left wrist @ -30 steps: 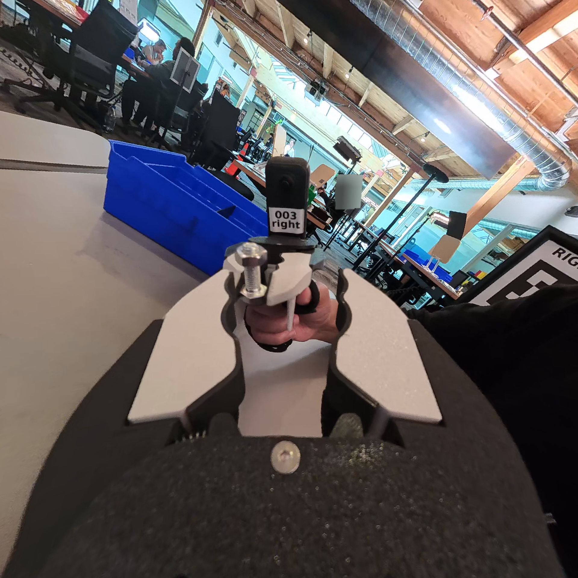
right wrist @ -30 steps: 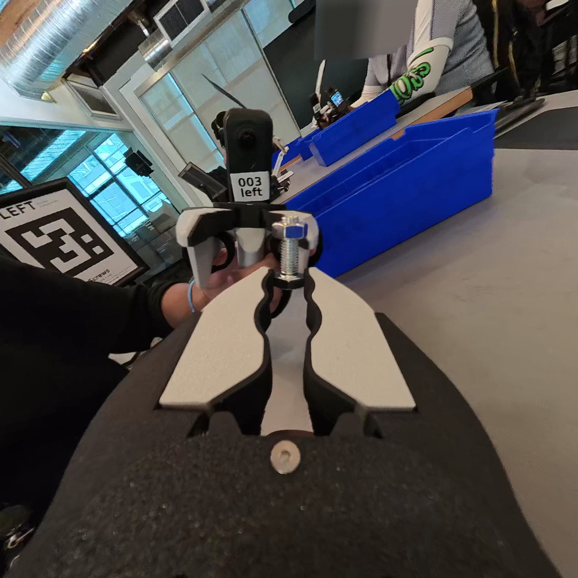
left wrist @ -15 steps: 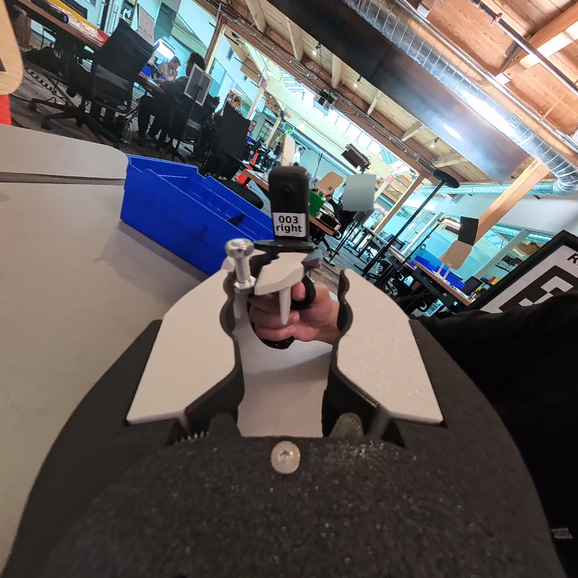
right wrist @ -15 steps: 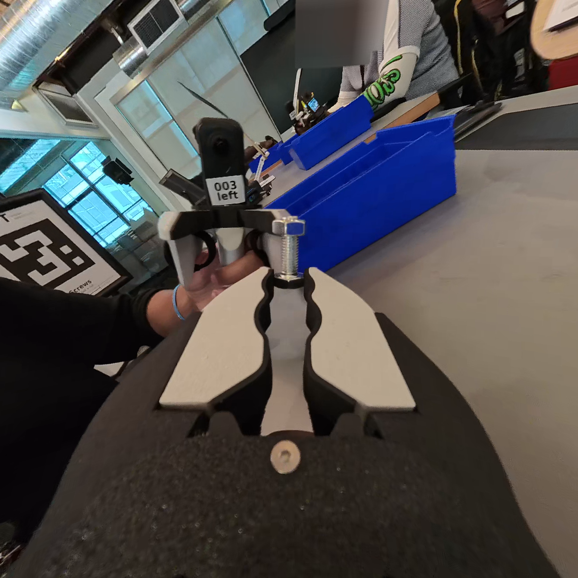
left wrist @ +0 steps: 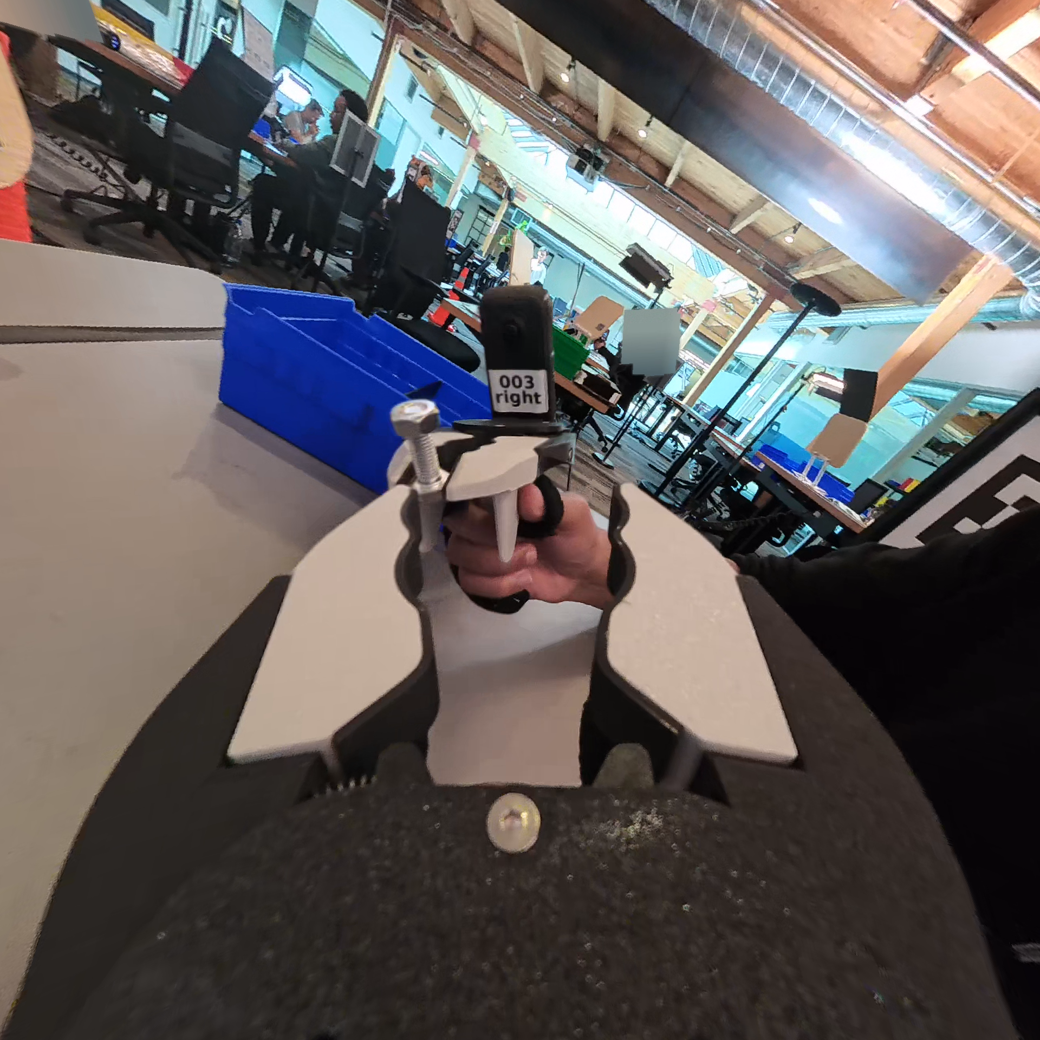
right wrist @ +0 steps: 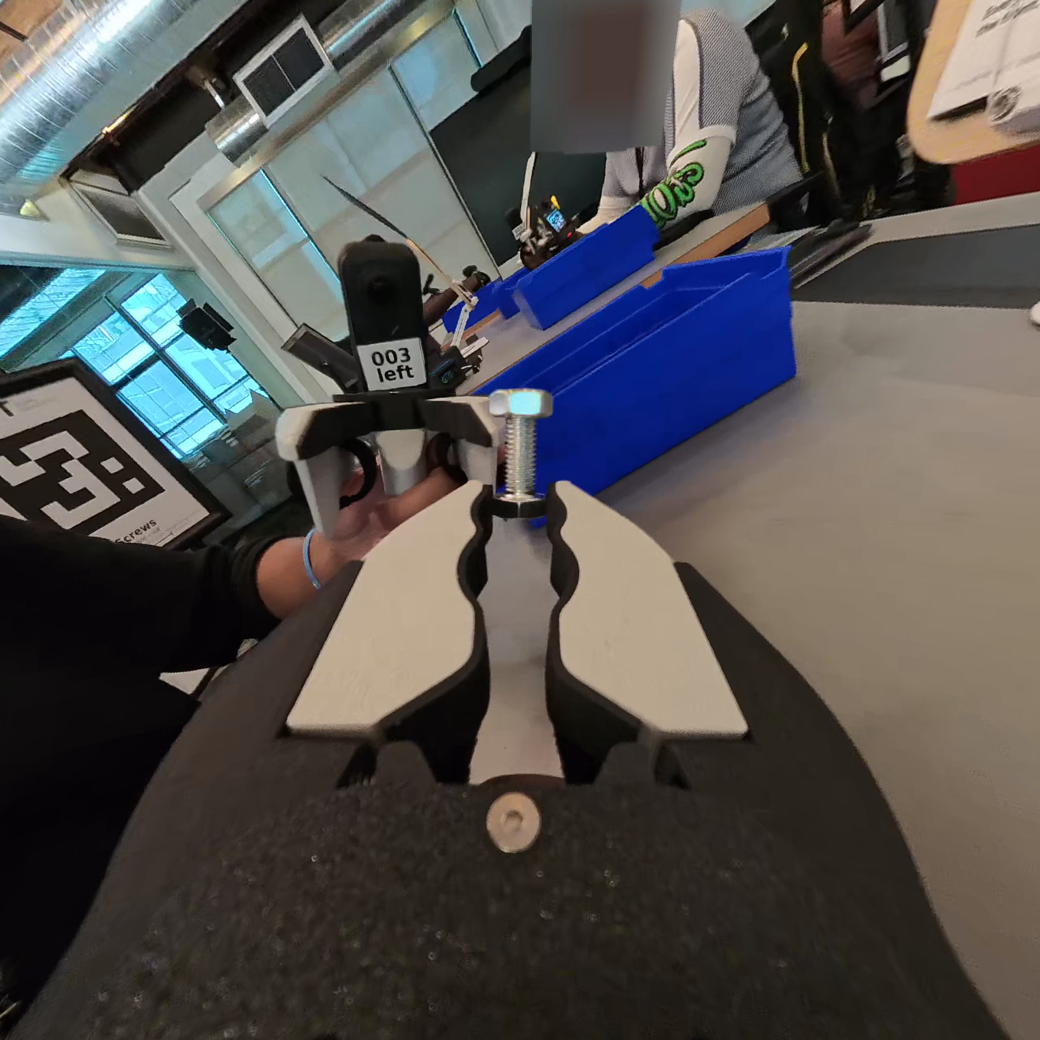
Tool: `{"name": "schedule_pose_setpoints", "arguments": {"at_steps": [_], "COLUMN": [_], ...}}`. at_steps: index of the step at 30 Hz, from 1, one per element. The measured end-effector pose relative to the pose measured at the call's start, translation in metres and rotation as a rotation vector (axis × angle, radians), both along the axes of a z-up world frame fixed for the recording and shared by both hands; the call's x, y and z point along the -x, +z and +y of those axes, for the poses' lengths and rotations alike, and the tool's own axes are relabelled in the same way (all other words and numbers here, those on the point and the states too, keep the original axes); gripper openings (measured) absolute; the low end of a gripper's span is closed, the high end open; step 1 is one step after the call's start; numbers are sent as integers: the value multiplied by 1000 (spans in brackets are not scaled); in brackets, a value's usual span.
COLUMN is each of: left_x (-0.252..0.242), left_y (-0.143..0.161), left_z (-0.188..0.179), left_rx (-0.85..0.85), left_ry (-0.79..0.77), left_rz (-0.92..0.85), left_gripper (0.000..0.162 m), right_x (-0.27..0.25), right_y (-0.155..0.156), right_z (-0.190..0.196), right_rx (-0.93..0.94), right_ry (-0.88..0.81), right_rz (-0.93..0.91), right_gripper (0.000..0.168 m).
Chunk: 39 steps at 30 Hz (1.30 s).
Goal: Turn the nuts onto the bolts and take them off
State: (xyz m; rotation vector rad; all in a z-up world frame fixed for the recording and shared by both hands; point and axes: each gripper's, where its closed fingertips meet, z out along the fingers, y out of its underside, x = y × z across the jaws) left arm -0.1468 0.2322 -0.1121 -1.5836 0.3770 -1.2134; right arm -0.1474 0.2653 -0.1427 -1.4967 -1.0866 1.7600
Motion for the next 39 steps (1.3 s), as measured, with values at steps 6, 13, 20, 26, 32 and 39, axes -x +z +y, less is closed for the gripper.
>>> {"name": "schedule_pose_setpoints", "arguments": {"at_steps": [6,13,20,26,32,39], "left_x": [1,-2,3,4,7,14], "left_y": [-6,-4,-4,-2,-1,1], "left_z": [4,0,4,4,5,10], "left_rx": [30,4,22,23,27,57], "left_ry": [6,13,17,26,41,-97], "left_rz": [-19,24,-12,-23,-22,153], "left_gripper": [64,74,65,66,69,59], "right_x": [15,16,3,24,3,2], "right_y": [-1,-1,4,-7,1,13], "right_z": [-43,-20,-8,-40,8,-21], "right_rx": [-27,42,53,55,77,45], "right_ry": [139,51,5,79,-85,74], "right_rz": [-6,16,66,36,60,81], "right_gripper": [18,18,17,18,17,18]}}
